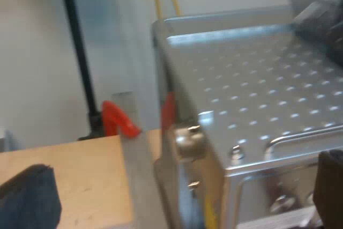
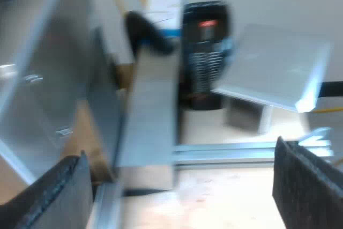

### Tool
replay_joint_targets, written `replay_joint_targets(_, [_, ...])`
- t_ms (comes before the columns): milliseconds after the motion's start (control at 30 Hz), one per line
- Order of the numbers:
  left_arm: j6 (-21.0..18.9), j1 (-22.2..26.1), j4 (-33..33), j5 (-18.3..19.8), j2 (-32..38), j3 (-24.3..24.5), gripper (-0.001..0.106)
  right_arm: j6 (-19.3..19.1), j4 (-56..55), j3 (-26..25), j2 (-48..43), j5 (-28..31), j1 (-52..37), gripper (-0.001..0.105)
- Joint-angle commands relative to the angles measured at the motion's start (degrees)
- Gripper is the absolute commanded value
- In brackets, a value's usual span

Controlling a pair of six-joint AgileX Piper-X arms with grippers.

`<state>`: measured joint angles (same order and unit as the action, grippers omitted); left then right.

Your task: Place mug into machine

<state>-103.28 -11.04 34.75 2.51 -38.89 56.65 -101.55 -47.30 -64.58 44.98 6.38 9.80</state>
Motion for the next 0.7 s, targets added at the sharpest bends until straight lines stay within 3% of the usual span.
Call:
replay_joint_targets(33, [0.94, 4.02, 3.92, -0.11, 0.74, 0.60, 0.099, -3.85, -1.08, -0.16, -2.18, -1.51, -4.55, 0.071])
replay_joint_targets(133, [0.94, 6.07, 5.89, -1.18, 1.58, 0.60, 0.099, -5.71, -1.82, 0.67, -4.19, -2.43, -7.76, 0.071])
replay_joint_targets(400, [1.18, 7.06, 11.06, -4.23, 8.66, -0.13, 0.099, -5.81, -1.81, 6.67, -13.36, -2.63, -9.89, 0.071])
replay_joint_targets(700, [1.94, 7.06, 14.15, -4.21, 24.31, -5.52, 0.099, -5.81, -1.81, 13.71, -27.24, -2.63, -9.89, 0.071])
